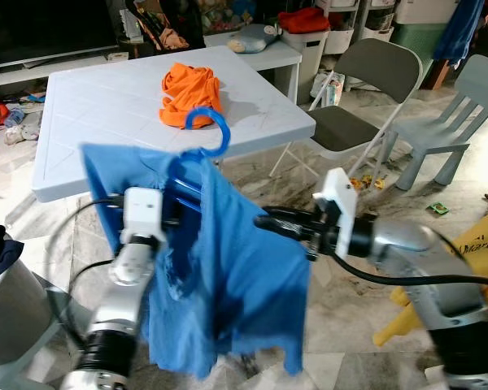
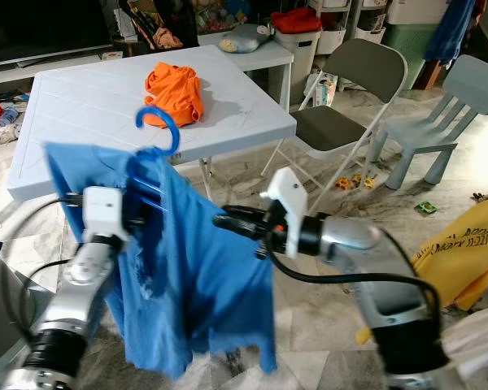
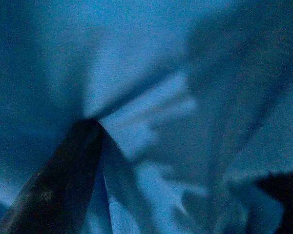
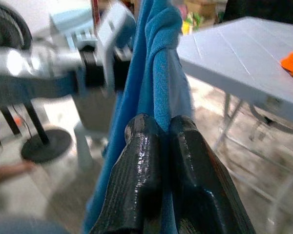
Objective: Hang hanger
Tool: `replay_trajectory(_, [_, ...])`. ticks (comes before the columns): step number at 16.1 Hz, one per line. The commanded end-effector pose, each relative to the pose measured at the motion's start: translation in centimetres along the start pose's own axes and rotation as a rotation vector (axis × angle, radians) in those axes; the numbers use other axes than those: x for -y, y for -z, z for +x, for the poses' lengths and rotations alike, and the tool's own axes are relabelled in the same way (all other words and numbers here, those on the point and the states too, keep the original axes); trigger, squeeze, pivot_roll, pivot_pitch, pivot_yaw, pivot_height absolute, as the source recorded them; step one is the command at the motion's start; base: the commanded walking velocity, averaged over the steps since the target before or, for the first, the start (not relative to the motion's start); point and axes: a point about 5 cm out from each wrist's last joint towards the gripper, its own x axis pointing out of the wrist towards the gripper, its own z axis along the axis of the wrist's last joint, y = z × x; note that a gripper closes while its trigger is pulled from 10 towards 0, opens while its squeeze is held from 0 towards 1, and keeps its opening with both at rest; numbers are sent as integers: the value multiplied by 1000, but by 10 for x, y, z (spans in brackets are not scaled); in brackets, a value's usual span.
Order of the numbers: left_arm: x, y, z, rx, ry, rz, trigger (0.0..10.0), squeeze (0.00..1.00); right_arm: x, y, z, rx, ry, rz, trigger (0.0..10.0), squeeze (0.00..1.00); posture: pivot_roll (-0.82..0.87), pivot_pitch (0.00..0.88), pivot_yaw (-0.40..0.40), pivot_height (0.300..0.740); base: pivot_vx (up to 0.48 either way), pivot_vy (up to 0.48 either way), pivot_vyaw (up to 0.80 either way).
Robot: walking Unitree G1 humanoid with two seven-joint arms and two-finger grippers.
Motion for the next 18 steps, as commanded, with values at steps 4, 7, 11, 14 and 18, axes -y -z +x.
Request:
replay_trajectory(4, [-25, 3, -4, -3, -53, 26, 10000, 0, 31, 9, -17, -170, 141, -187, 10000, 0, -87, 0, 31, 740, 0, 0, 0])
replay_trajectory(7, [-36, 5, -11, -11, -44, 31, 10000, 0, 45, 22, -35, -290, 162, -250, 10000, 0, -82, 0, 30, 740, 0, 0, 0])
replay_trajectory(11, [-47, 4, -13, -13, -60, 24, 10000, 0, 49, 26, -55, -337, 77, -290, 10000, 0, -78, 0, 31, 740, 0, 0, 0])
replay_trajectory(14, [-51, 2, -10, -31, -57, -18, 10000, 0, 46, 6, -86, -264, -64, -218, 10000, 0, -85, 0, 39, 740, 0, 0, 0])
replay_trajectory(18, [-43, 18, -10, -152, 18, -84, 10000, 0, 49, -17, -97, -179, -69, -237, 10000, 0, -93, 0, 52, 740, 0, 0, 0])
